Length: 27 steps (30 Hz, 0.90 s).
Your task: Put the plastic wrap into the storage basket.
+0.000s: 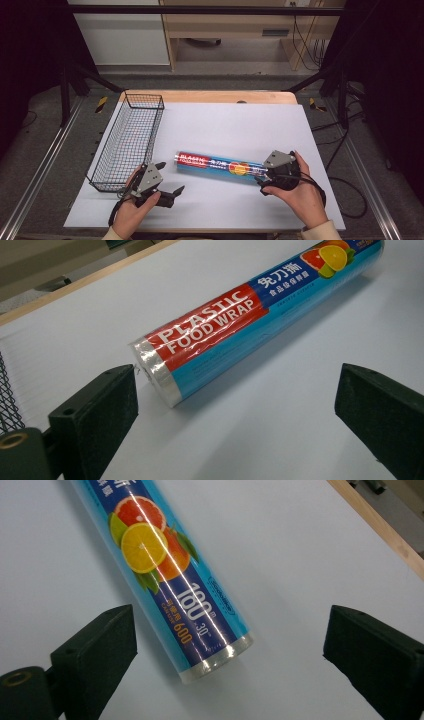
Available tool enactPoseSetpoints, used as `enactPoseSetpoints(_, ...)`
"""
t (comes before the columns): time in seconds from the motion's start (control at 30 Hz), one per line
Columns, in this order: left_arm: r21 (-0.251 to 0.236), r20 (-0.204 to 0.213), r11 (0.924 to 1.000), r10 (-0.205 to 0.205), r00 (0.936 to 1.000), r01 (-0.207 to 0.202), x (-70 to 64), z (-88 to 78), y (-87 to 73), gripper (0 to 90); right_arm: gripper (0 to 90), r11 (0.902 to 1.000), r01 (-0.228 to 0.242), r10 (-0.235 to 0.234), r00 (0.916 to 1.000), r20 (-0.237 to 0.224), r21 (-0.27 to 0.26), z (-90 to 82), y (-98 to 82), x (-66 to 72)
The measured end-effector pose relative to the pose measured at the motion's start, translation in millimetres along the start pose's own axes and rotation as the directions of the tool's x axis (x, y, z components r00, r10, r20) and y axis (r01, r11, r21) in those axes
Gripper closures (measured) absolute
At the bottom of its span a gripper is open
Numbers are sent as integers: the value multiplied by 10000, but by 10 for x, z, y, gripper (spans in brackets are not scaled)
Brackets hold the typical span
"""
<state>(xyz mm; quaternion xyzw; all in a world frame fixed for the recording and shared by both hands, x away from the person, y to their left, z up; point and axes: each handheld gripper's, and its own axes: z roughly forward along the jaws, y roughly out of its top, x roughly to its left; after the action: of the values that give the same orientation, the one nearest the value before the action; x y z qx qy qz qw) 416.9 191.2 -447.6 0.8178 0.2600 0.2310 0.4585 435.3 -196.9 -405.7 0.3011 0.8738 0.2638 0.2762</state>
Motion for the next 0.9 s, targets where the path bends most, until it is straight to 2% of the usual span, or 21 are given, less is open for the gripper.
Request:
enactPoseSetpoints(0.07,36,50,10000,16,10000,-16,-6,5,-2,38,83,9993,385,-383,9986,-366,28,-40,104,-27)
enactPoseSetpoints(0.17,62,120,9999,83,9999,-84,-18,6,4,38,85,9979,621,-614,9972,-418,163,-60,171,-49)
enactPoseSetpoints(0.2,74,153,9999,89,9998,-91,-22,8,4,38,86,9963,846,-839,9956,-421,142,-65,215,-61)
enactPoseSetpoints(0.23,105,171,9999,105,9998,-107,-24,11,4,38,85,9953,939,-926,9941,-571,215,-63,251,-73)
enactPoseSetpoints(0.43,212,258,9994,254,9993,-259,-46,16,10,38,90,9898,1361,-1296,9829,-1310,417,55,414,-146)
enactPoseSetpoints(0.5,129,368,9996,252,9990,-257,-44,13,13,38,89,9898,1364,-1279,9775,-1678,401,123,444,-168)
enactPoseSetpoints(0.53,61,443,9997,254,9987,-257,-44,11,16,38,85,9895,1415,-1328,9706,-2005,293,188,472,-208)
enactPoseSetpoints(0.6,73,362,9995,290,9989,-293,-46,8,17,38,96,9903,1374,-1304,9702,-2044,205,204,479,-217)
enactPoseSetpoints(0.67,90,397,9997,243,9989,-247,-37,9,15,38,100,9912,1321,-1279,9648,-2297,28,271,487,-232)
enactPoseSetpoints(0.7,90,397,9997,243,9989,-247,-37,9,15,38,100,9912,1321,-1279,9648,-2297,28,271,487,-232)
enactPoseSetpoints(0.77,67,423,9998,183,9989,-186,-30,9,13,38,101,9892,1460,-1375,9572,-2547,150,337,493,-213)
enactPoseSetpoints(0.9,88,396,9997,228,9990,-232,-28,5,14,38,107,9870,1583,-1445,9492,-2795,275,461,483,-154)
